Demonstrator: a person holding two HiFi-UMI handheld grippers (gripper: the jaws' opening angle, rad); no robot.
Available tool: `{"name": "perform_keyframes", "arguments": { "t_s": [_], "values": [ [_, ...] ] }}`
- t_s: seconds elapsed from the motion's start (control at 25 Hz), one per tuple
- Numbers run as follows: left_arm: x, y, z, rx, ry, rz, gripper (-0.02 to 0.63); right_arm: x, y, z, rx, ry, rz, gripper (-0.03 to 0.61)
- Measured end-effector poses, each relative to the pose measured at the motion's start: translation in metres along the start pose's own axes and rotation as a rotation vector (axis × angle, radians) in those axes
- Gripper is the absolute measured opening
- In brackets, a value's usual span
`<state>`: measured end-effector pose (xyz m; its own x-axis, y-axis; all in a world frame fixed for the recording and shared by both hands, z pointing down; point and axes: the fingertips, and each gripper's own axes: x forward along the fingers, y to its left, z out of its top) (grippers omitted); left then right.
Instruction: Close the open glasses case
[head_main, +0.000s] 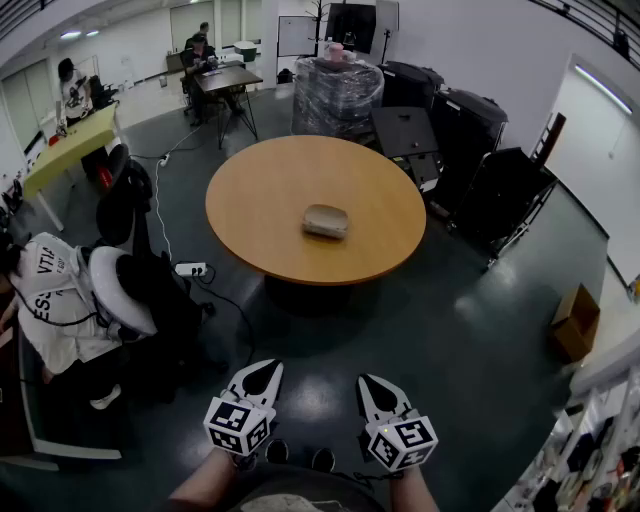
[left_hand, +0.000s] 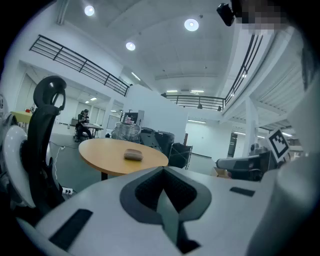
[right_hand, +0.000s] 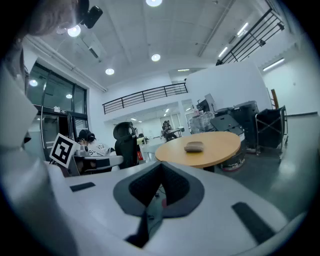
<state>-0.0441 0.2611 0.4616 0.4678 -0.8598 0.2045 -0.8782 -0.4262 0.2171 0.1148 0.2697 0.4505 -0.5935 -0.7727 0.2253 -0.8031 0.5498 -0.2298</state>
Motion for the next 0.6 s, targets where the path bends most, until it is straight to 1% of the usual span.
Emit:
{"name": "perform_keyframes", "arguments": {
  "t_s": [0.24, 0.6],
  "values": [
    [-0.008, 0.008, -0.001, -0.026, -0.002, 0.006, 0.008, 0.007, 0.015, 0.001, -0.019, 0.007, 0.022, -0.011],
    [-0.008, 0.018, -0.007, -0.051, 0.013, -0.008, 0.008, 0.013, 0.016, -0.001, -0.011, 0.002, -0.003, -0.011]
  ]
}}
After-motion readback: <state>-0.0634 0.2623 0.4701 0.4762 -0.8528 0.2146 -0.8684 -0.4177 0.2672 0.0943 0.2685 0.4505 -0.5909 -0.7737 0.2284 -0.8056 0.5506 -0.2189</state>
